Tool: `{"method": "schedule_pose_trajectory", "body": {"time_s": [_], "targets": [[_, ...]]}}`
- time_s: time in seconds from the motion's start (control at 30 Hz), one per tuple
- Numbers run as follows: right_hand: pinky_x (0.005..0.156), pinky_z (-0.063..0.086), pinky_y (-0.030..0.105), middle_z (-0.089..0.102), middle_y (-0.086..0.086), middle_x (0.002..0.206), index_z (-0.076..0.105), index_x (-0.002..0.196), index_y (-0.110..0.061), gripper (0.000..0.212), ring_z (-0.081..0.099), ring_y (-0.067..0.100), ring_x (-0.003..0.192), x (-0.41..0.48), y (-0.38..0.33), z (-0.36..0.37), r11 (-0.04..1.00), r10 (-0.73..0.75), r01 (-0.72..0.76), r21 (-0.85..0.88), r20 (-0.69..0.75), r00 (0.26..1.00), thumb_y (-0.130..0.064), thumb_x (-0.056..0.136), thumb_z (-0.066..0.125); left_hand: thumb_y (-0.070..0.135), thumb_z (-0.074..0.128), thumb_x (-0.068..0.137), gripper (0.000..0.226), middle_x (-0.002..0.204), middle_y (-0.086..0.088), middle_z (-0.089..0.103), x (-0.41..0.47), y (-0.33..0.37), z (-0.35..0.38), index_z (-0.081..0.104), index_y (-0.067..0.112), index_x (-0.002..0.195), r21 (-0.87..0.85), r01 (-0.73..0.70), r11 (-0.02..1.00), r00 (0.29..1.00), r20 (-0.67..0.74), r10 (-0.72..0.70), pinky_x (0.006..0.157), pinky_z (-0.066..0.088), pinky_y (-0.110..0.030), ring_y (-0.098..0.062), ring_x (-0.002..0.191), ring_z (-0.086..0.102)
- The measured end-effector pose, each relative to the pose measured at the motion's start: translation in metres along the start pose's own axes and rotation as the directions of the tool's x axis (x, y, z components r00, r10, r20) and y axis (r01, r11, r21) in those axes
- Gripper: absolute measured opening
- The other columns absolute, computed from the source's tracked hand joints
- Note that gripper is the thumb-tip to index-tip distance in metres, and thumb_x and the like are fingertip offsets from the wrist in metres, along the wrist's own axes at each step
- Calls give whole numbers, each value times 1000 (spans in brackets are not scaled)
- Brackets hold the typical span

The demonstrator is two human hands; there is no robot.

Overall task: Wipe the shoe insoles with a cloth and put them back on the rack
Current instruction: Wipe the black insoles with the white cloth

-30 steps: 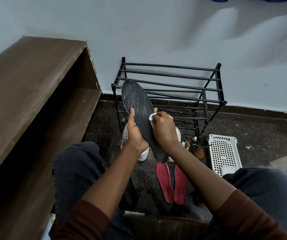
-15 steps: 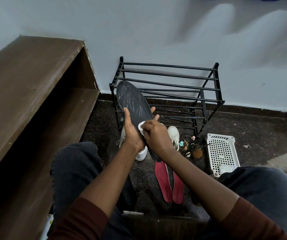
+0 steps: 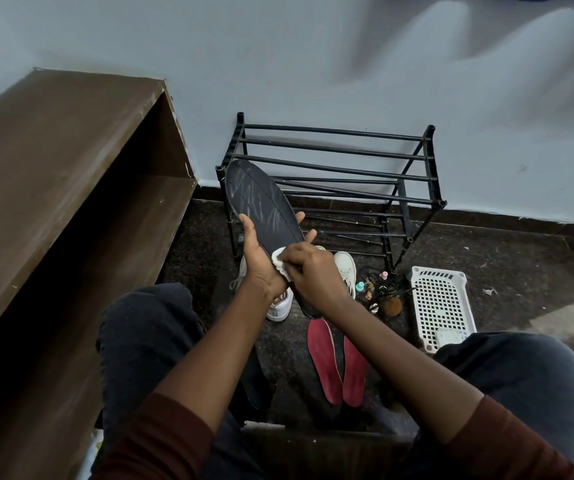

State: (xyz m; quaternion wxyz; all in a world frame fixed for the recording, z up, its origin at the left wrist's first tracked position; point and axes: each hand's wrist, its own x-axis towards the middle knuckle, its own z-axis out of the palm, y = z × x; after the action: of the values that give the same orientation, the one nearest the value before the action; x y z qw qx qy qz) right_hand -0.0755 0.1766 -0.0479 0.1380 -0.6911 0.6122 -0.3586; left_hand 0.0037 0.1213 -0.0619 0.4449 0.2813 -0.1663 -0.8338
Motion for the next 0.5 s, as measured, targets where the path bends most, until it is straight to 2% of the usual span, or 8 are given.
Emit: {"method": "schedule_pose_trajectory", "body": {"time_s": [0.1, 0.2, 0.27, 0.37, 0.47, 0.5], "targets": [[63, 48, 31, 67, 17, 78, 71, 75, 1, 13, 64, 35, 67, 16, 11, -3, 990, 16, -18, -137, -13, 1000, 0, 73, 58, 77, 25, 82, 87, 105, -10, 69, -4, -2, 4, 70, 7, 106, 66, 29, 997, 999, 16, -30, 98, 46, -40, -28, 106, 62], [76, 47, 35, 67, 19, 93, 72, 89, -1, 18, 64, 36, 85, 36, 22, -12, 976, 119, -123, -179, -34, 992, -2, 82, 55, 54, 42, 88, 56, 95, -10, 72, -8, -6, 5, 74, 9, 94, 150, 8, 989, 1000, 14, -10, 85, 54, -32, -22, 91, 68], [85, 44, 32, 68, 16, 102, 71, 97, -2, 20, 63, 32, 96, 41, 24, -17, 975, 166, -170, -145, -41, 985, -2, 84, 57, 42, 45, 92, 45, 90, -10, 72, -9, -6, 4, 76, 9, 89, 162, 8, 987, 1000, 22, -12, 81, 54, -30, -21, 86, 69], [84, 39, 21, 69, 13, 101, 72, 94, -2, 18, 64, 27, 95, 36, 19, -21, 987, 128, -132, -89, -50, 990, 2, 82, 59, 38, 33, 99, 56, 86, -11, 72, -6, -7, 5, 76, 5, 84, 82, 16, 997, 999, 47, -20, 75, 57, -26, -20, 80, 71], [87, 44, 30, 70, 15, 97, 72, 89, 1, 18, 66, 30, 90, 22, 9, -16, 997, 28, -26, -75, 30, 999, 6, 78, 59, 44, 31, 98, 63, 85, -12, 72, -1, -6, 5, 76, 3, 82, -7, 27, 1000, 999, 21, -27, 75, 58, -27, -21, 80, 71], [85, 46, 32, 69, 16, 96, 72, 88, 2, 18, 66, 31, 88, 16, 5, -13, 997, -7, 10, -73, 52, 999, 6, 77, 59, 48, 32, 96, 64, 89, -14, 72, -1, -3, 5, 75, 2, 85, -11, 49, 999, 999, 11, -49, 80, 57, -29, -23, 89, 70]]}}
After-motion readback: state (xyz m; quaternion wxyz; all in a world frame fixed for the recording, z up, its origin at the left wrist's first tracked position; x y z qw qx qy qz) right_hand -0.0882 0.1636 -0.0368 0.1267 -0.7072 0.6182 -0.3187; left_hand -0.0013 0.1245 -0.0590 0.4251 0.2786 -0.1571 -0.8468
